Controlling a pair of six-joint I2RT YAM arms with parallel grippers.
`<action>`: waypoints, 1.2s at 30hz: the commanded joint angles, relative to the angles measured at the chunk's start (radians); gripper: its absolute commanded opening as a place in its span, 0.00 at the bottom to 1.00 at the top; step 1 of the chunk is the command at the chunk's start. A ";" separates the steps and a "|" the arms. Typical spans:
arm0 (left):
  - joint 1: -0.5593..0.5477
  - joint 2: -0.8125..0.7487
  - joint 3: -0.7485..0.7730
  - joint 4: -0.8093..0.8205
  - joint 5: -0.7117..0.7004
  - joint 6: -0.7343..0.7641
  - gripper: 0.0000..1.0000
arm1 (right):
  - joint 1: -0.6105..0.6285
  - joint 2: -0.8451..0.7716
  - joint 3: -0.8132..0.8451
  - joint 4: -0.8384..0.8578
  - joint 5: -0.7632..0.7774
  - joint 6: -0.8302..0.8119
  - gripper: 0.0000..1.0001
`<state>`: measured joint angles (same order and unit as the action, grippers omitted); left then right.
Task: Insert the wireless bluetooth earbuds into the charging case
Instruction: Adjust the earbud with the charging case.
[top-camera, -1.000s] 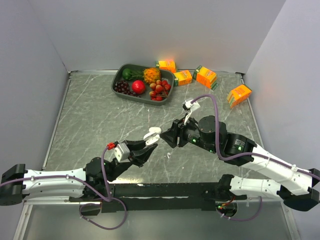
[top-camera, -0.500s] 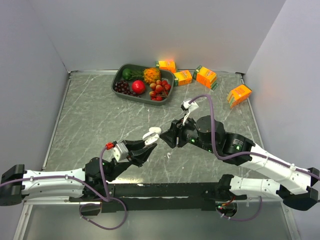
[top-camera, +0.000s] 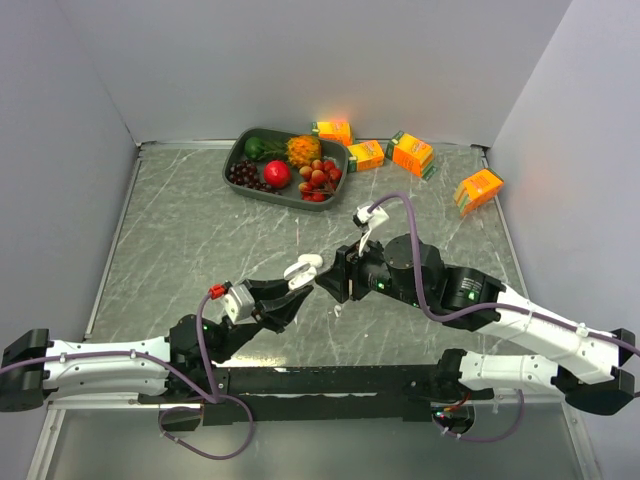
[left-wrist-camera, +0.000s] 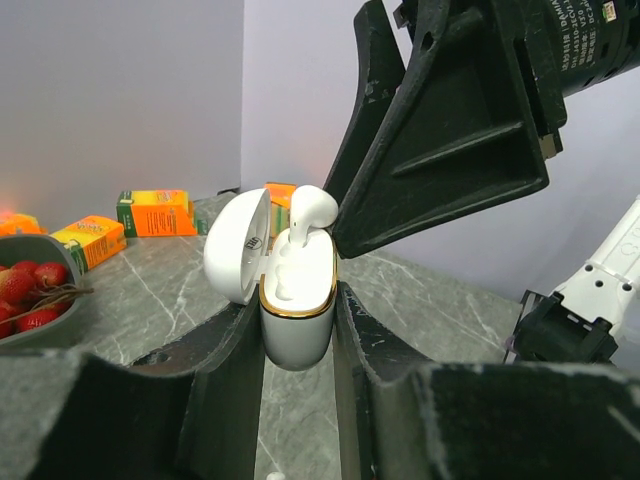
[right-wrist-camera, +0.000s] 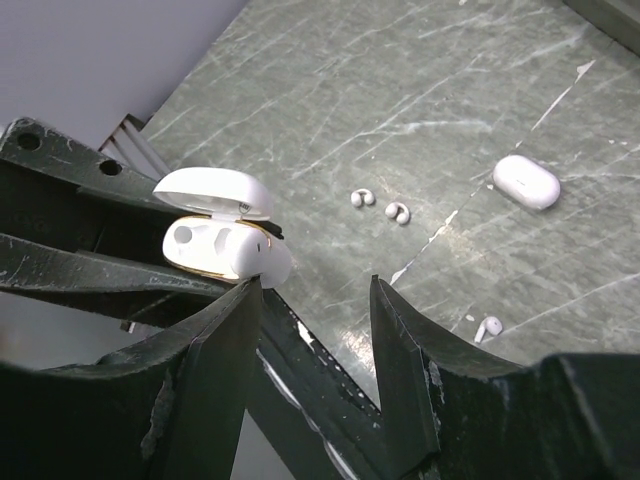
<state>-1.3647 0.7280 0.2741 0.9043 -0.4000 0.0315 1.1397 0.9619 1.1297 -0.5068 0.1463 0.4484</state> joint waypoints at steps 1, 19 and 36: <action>-0.002 -0.001 0.007 0.005 -0.002 -0.015 0.01 | 0.017 0.000 0.073 0.016 0.024 -0.005 0.55; -0.004 -0.019 -0.003 -0.004 0.003 -0.024 0.01 | 0.012 0.012 0.091 -0.042 0.119 -0.040 0.57; -0.002 -0.030 -0.001 -0.027 0.004 -0.024 0.01 | -0.003 0.015 0.097 -0.045 0.147 -0.027 0.59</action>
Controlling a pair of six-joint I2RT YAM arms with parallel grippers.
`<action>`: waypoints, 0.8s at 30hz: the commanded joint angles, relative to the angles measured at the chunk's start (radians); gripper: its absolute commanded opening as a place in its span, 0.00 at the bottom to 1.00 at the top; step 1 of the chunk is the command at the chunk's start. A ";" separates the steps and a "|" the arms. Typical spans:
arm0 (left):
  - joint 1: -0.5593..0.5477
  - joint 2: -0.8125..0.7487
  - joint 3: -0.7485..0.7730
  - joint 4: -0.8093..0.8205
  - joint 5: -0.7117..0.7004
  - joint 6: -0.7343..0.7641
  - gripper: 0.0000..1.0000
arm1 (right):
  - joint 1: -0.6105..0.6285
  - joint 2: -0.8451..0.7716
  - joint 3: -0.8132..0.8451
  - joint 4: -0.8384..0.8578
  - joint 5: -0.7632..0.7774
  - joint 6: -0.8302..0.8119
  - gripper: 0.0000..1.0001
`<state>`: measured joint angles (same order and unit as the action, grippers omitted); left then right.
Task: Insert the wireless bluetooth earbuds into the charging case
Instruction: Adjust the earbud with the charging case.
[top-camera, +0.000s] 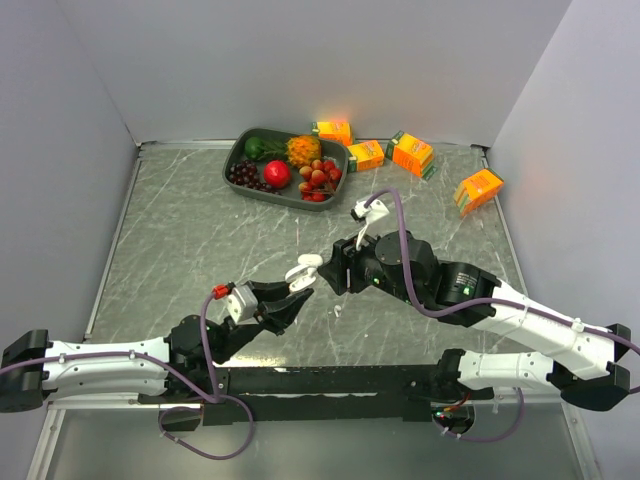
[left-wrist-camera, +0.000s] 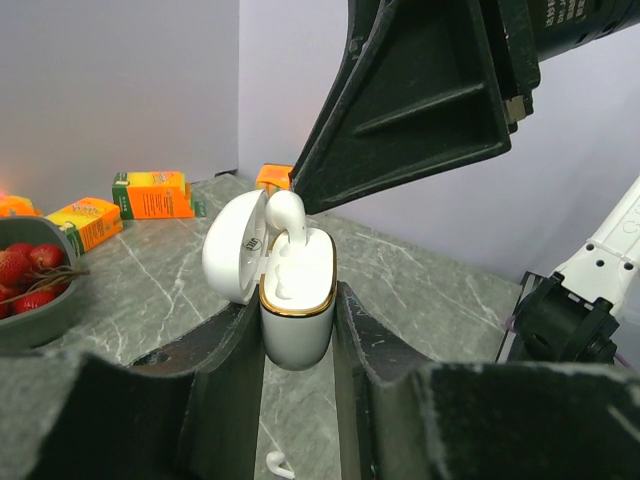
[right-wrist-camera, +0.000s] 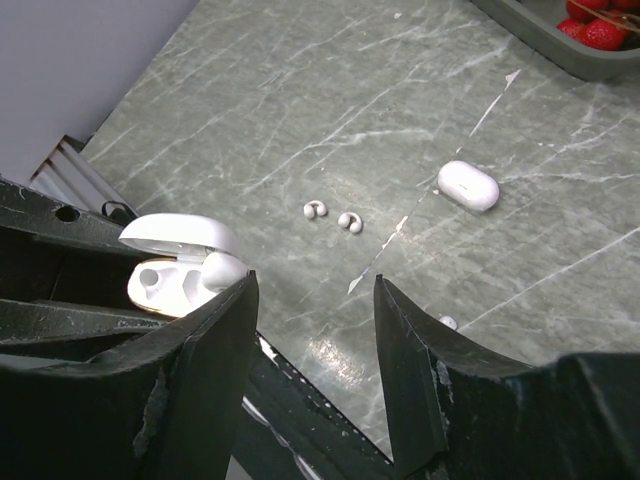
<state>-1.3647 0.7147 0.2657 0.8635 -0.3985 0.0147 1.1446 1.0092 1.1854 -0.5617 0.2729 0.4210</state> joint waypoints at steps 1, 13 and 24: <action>-0.002 -0.018 0.007 0.009 0.004 -0.007 0.01 | -0.009 -0.038 0.042 0.011 0.006 0.004 0.60; -0.002 -0.040 -0.002 -0.023 0.033 -0.009 0.01 | -0.057 0.020 0.112 -0.047 -0.041 -0.016 0.59; -0.002 -0.032 -0.002 -0.012 0.032 -0.009 0.01 | -0.057 0.075 0.123 -0.052 -0.096 -0.022 0.58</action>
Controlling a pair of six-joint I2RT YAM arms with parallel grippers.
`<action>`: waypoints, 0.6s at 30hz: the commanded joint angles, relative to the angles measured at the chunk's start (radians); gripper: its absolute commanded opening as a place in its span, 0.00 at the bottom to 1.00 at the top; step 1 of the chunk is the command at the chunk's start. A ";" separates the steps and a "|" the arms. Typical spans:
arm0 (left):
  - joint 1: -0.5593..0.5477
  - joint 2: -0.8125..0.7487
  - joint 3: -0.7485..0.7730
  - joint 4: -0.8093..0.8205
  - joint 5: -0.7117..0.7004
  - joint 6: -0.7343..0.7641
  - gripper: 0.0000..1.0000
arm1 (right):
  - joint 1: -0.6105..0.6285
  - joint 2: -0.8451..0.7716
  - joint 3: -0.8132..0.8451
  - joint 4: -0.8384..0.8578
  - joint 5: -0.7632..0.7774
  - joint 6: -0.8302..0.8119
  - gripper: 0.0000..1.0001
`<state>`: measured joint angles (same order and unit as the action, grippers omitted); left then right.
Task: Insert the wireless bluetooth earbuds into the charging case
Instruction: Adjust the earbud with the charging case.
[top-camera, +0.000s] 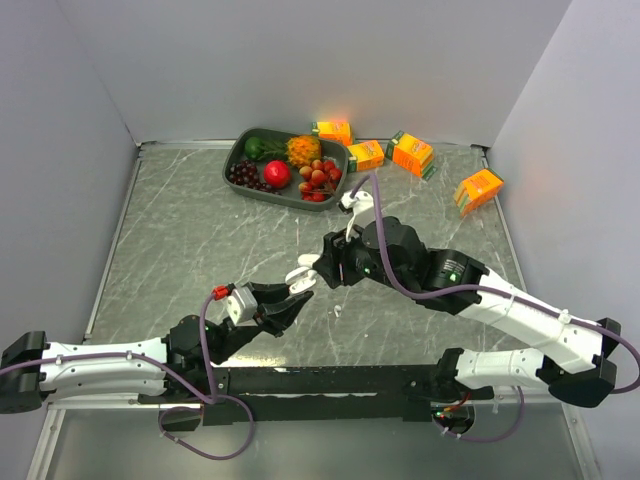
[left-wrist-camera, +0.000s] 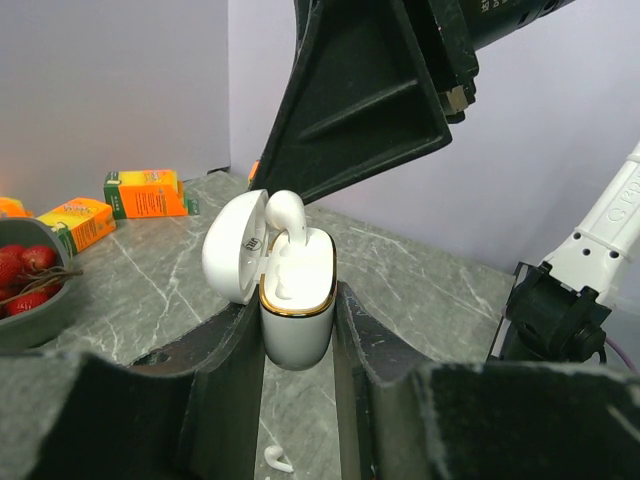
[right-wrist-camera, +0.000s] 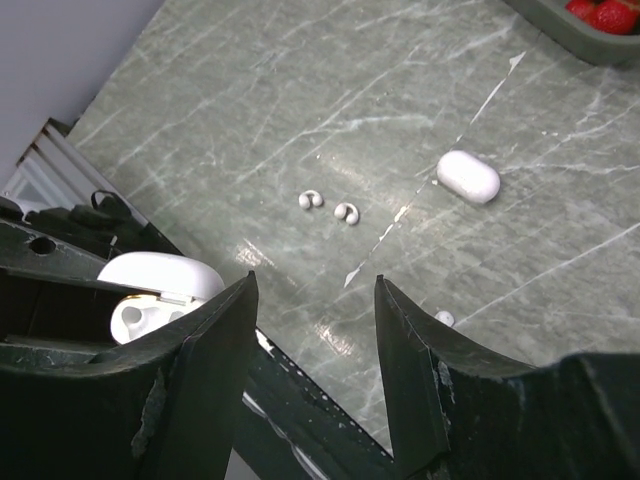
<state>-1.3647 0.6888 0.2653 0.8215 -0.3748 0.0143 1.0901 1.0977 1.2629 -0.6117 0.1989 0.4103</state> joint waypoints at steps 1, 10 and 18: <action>-0.004 -0.005 -0.001 0.031 0.007 -0.008 0.01 | -0.001 -0.018 0.046 0.000 -0.026 -0.010 0.57; -0.002 0.005 0.005 0.031 -0.009 -0.007 0.01 | 0.033 -0.041 0.044 -0.003 -0.018 0.001 0.57; -0.002 0.006 0.014 0.027 -0.016 -0.008 0.01 | 0.062 -0.036 0.053 -0.008 -0.016 -0.001 0.57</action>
<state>-1.3651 0.6899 0.2653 0.8261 -0.3752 0.0143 1.1217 1.0790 1.2629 -0.6384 0.2031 0.4095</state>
